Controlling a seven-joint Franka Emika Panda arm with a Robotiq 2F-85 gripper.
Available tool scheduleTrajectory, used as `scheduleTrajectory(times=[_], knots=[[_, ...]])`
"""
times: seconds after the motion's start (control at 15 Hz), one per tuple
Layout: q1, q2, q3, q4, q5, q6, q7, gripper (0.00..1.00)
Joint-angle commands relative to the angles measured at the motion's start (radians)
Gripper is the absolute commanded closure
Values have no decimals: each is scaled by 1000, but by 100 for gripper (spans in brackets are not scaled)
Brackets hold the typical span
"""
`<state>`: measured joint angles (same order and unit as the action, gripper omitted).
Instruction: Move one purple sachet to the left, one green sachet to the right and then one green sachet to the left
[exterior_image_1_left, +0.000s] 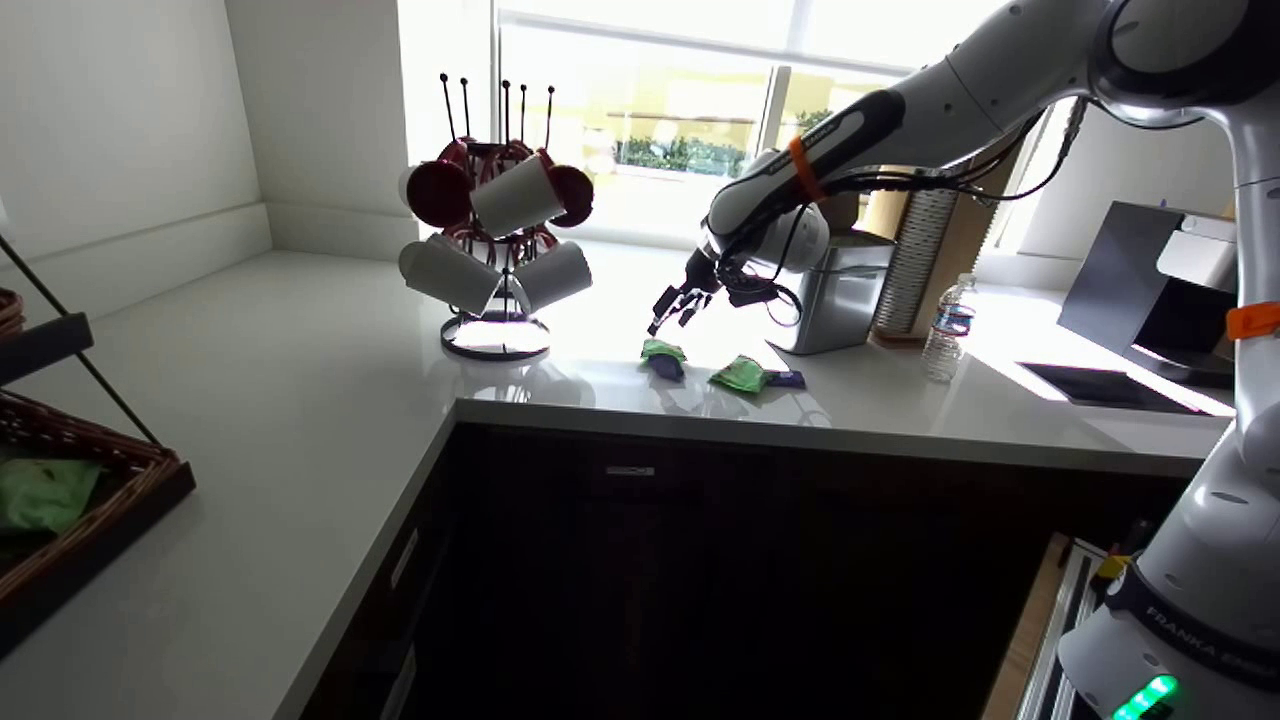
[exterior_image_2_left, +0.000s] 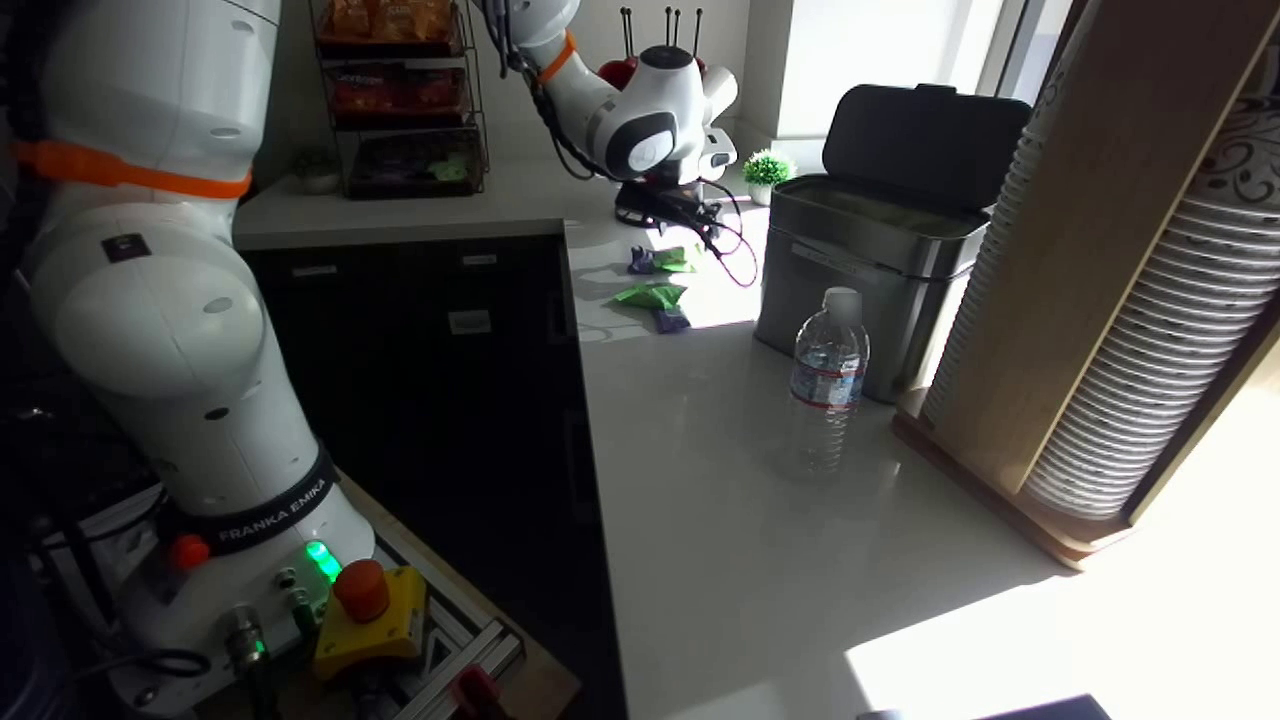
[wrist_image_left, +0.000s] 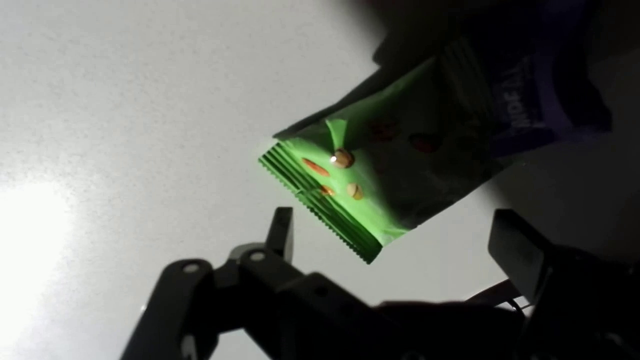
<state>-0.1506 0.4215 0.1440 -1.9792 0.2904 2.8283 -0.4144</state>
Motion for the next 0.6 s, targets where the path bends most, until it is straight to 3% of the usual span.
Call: scheduleTrajectory(times=[0.0, 0.53], knots=[[4, 30, -1, 18, -19, 22, 86, 0], [22, 54, -9, 32, -29, 3, 190, 0]])
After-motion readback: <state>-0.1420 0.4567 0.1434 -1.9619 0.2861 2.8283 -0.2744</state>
